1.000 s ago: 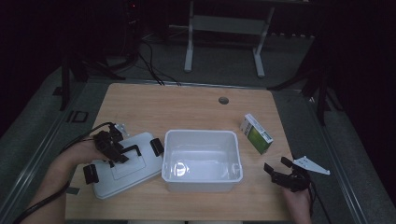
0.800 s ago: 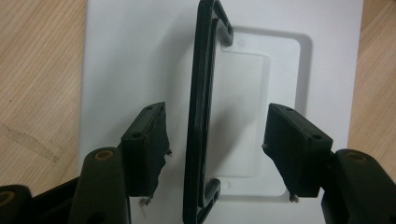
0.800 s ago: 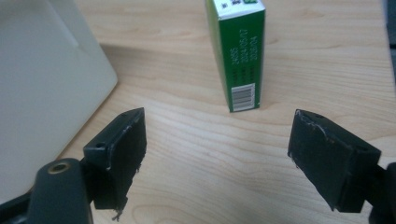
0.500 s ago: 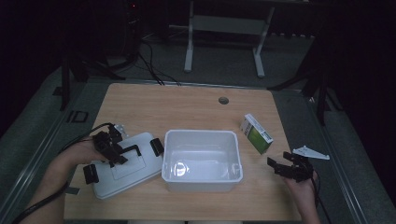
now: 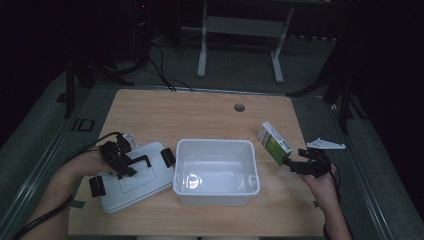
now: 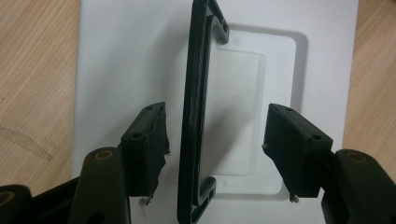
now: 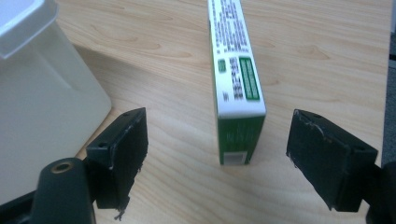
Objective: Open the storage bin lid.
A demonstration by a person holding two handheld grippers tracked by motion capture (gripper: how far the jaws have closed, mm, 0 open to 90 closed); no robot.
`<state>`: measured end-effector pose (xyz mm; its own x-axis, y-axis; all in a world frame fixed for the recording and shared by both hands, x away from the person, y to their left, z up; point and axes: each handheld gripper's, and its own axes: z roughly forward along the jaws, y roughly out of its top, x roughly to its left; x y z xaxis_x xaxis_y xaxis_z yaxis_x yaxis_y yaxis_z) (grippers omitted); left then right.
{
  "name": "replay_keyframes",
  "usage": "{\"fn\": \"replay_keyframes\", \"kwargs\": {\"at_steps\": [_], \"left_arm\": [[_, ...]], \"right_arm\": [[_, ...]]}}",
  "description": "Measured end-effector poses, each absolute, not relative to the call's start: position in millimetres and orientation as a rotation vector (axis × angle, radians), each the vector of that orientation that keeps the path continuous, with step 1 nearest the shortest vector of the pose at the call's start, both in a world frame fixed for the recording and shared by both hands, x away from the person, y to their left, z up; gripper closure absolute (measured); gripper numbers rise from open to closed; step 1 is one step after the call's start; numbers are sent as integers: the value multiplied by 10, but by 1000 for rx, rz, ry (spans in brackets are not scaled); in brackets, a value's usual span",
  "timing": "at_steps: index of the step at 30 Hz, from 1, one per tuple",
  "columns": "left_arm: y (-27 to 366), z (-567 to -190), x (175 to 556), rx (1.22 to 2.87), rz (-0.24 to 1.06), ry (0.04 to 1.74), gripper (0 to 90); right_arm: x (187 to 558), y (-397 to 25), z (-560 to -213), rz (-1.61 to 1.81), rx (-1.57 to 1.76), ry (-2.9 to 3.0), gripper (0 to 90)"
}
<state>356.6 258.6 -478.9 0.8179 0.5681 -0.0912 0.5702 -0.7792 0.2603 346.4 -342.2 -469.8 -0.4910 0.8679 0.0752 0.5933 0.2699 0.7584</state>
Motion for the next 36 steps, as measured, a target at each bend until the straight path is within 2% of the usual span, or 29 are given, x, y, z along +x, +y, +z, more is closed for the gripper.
{"fn": "replay_keyframes", "kwargs": {"at_steps": [15, 20, 27, 33, 36], "left_arm": [[2577, -4817, 3569, 2730, -20, 873, 400], [2571, -4820, 3565, 2732, -19, 872, 400], [2574, -4839, 3559, 2739, -21, 871, 400], [2561, -4854, 3565, 2744, -28, 874, 399], [2551, -4847, 3570, 2748, -23, 865, 399]], "right_arm": [[3870, -3269, -4542, 965, 1286, 2311, 218], [3987, -3214, -4541, 930, 1278, 2350, 260], [4132, -3143, -4534, 863, 1283, 2414, 383], [4251, -3093, -4521, 782, 1303, 2470, 425], [4340, -3017, -4492, 700, 1305, 2515, 475]]}}
